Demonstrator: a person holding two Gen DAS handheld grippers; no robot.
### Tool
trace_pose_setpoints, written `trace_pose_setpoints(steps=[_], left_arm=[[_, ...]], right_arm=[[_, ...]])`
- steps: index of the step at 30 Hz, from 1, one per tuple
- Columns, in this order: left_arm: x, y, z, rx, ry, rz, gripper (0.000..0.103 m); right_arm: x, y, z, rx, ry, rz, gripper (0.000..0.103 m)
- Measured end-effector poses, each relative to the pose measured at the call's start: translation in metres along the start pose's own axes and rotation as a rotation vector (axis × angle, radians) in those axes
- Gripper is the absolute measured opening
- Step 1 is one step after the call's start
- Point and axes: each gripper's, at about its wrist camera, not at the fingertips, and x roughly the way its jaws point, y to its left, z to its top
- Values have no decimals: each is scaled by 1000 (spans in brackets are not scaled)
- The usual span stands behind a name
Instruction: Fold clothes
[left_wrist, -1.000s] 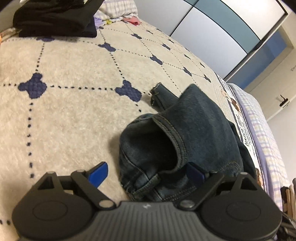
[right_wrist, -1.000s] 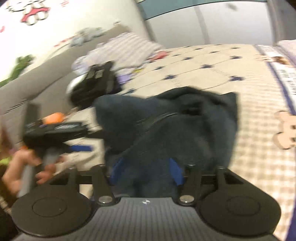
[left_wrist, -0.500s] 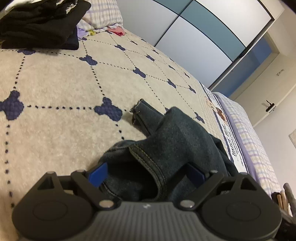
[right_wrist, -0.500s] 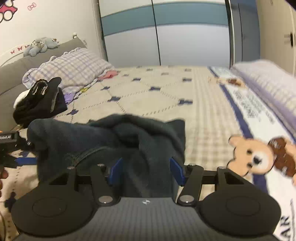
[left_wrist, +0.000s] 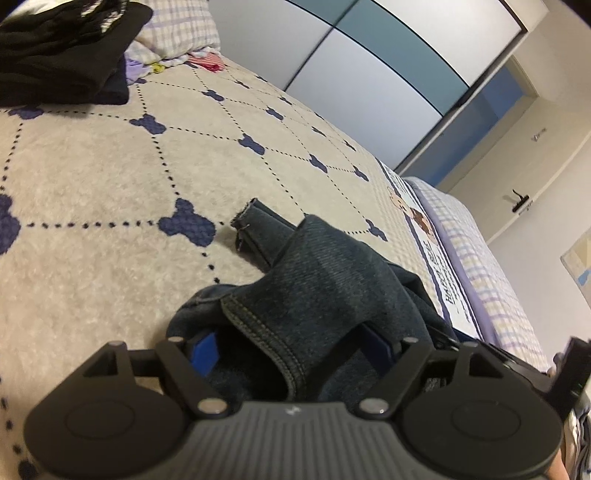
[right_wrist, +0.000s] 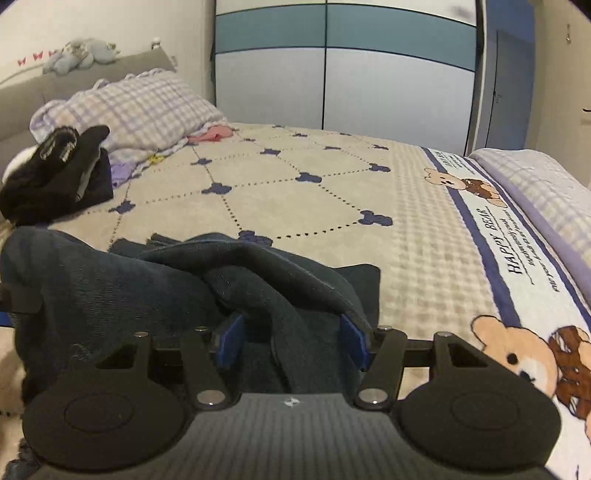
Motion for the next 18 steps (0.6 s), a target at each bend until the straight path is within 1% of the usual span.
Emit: trace_pose_setpoints(steps=[5,7,8,9,10,13,18], left_arm=[[4,1,2,16,15,1,80],[5,-1,1,27,15,3,80],[5,-1,1,31,15,5,80],[6,-1,0,34,16,9,80],[6,-1,-1,35,17,12,80],[3,0,-1,35,22,10,80],[-3,3,-1,46,23,-14,80]], right_arm=[[10,-3,-1,0,-8,9,60],[11,-5,-3,-2,-13,10,57],[11,-6,-4,-1,-14,6,54],[12,-6,-5,-1,-13,-9,36],[12,-7,-5,2,-11,-25,21],[6,-14,-5,71,-18,-45,14],[-17,-21,-2,157,-63,-133,12]])
